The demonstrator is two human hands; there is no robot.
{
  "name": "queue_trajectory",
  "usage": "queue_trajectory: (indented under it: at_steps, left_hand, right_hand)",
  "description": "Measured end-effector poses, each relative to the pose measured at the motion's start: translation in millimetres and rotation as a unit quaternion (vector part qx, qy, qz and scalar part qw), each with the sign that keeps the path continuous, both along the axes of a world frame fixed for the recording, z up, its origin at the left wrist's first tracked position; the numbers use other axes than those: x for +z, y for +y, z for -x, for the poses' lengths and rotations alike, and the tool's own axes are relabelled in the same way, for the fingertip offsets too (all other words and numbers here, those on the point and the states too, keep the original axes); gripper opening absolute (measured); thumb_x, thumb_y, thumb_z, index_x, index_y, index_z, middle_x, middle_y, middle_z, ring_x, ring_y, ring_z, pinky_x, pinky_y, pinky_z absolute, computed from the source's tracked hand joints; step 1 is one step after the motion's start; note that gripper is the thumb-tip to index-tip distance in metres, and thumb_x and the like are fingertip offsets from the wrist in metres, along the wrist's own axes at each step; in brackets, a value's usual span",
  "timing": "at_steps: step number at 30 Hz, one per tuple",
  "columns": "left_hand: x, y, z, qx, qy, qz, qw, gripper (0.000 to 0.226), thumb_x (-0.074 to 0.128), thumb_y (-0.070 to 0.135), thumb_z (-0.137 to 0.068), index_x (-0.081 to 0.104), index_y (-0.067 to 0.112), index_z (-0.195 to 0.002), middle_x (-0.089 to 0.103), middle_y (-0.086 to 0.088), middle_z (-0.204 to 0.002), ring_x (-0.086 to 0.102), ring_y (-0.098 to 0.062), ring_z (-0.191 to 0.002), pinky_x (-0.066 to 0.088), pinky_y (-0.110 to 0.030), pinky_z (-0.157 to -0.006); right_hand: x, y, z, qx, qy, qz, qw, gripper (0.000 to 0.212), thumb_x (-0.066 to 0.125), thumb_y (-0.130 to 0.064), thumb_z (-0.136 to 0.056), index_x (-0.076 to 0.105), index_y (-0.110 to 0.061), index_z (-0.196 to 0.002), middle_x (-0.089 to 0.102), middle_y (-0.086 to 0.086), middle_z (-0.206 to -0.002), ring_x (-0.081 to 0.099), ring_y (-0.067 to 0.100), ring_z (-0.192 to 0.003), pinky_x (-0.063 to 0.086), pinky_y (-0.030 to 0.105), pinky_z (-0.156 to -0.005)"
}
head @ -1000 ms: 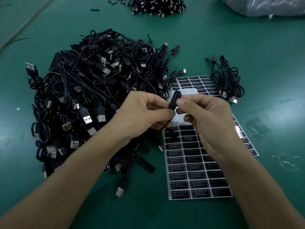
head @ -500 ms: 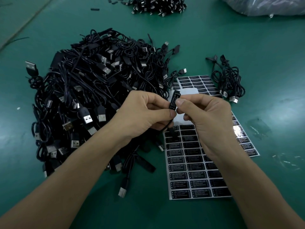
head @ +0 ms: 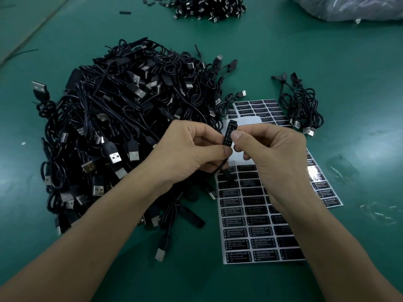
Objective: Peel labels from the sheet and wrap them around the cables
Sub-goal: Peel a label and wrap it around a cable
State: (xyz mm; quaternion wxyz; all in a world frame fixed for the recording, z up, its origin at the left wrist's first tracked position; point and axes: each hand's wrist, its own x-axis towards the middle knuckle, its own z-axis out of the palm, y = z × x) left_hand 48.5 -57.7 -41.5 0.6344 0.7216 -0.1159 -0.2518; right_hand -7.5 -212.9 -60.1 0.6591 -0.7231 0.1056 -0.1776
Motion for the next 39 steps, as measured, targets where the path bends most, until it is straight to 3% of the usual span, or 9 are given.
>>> queue_trajectory:
  at_steps: [21,39]
  left_hand:
    - [-1.7,0.7,-0.7,-0.009,-0.011,-0.007,1.000,0.017,0.081,0.003,-0.079,0.072,0.000,-0.093,0.075,-0.012,-0.071,0.071,-0.014,-0.059,0.058,-0.022,-0.056]
    - [-3.4,-0.6,0.1,-0.010,-0.013,-0.004,1.000,0.015,0.083,0.001,-0.075,0.069,0.007,-0.080,0.073,-0.013,-0.068,0.070,-0.014,-0.057,0.057,-0.022,-0.053]
  right_hand:
    - [-5.8,5.5,-1.5,-0.022,-0.008,0.024,0.999,0.007,0.077,-0.013,-0.085,0.077,-0.018,-0.081,0.074,-0.007,-0.070,0.067,0.003,-0.062,0.051,0.015,-0.061]
    - [-6.7,10.2,-1.5,-0.029,-0.012,0.029,0.999,0.014,0.077,-0.011,-0.082,0.075,-0.024,-0.076,0.074,-0.008,-0.069,0.066,0.003,-0.062,0.051,0.015,-0.059]
